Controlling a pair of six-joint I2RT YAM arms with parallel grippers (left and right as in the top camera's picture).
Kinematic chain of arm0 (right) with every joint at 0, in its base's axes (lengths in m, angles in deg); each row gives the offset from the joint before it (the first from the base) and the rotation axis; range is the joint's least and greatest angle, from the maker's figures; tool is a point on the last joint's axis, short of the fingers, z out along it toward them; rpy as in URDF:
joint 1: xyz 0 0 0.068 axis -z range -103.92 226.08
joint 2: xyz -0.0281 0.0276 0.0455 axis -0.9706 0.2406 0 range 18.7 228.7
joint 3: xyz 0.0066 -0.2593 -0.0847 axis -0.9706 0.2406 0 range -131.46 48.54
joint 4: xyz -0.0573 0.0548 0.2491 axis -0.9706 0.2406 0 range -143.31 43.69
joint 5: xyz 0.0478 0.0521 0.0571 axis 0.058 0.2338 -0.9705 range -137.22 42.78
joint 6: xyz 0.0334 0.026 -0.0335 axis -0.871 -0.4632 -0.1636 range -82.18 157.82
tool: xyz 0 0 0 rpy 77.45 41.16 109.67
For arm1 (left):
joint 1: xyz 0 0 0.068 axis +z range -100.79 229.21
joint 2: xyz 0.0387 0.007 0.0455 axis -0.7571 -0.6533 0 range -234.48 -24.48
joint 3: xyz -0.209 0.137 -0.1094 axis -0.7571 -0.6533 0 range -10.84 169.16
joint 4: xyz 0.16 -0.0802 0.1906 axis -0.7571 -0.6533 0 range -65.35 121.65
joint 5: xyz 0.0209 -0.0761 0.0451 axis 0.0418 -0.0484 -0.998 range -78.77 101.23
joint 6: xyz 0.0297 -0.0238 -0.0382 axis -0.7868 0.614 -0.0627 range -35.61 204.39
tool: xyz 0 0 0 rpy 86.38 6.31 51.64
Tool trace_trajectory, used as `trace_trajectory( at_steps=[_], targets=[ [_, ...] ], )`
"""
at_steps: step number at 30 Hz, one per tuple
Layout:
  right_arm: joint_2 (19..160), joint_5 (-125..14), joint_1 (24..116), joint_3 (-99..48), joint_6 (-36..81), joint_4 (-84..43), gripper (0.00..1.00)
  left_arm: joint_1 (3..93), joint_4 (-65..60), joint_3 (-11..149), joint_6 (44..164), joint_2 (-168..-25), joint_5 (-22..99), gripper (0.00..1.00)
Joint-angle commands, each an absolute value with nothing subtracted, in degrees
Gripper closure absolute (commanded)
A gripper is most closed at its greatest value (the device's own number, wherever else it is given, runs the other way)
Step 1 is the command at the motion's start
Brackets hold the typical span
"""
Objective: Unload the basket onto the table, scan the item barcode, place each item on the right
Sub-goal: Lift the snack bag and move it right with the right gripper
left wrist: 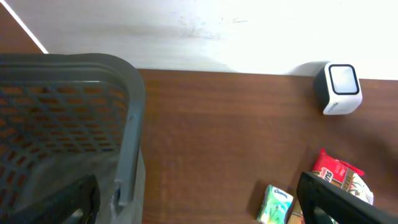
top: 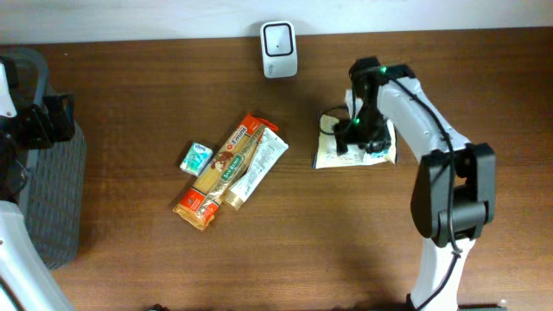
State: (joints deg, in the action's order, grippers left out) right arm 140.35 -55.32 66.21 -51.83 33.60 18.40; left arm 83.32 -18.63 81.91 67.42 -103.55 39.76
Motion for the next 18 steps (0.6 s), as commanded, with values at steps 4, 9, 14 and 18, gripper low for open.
trace_trajectory(
  at_steps=[4, 9, 14, 18],
  targets=[
    [135.5, -64.4, 79.3, -53.1, 42.9, 14.9, 0.01, 83.5, -18.5, 82.5, 66.7, -102.7, 40.4, 0.01],
    [143.5, -72.5, 81.4, -52.9, 51.4, 11.5, 0.01, 83.5, -18.5, 82.5, 66.7, -102.7, 40.4, 0.01],
    [151.8, -72.3, 78.2, -52.8, 51.0, 11.4, 0.01, 83.5, -18.5, 82.5, 66.7, -102.7, 40.4, 0.01],
    [153.6, -72.3, 77.3, -52.6, 49.4, 11.7, 0.59, 83.5, -18.5, 82.5, 66.7, -102.7, 40.4, 0.01]
  ],
)
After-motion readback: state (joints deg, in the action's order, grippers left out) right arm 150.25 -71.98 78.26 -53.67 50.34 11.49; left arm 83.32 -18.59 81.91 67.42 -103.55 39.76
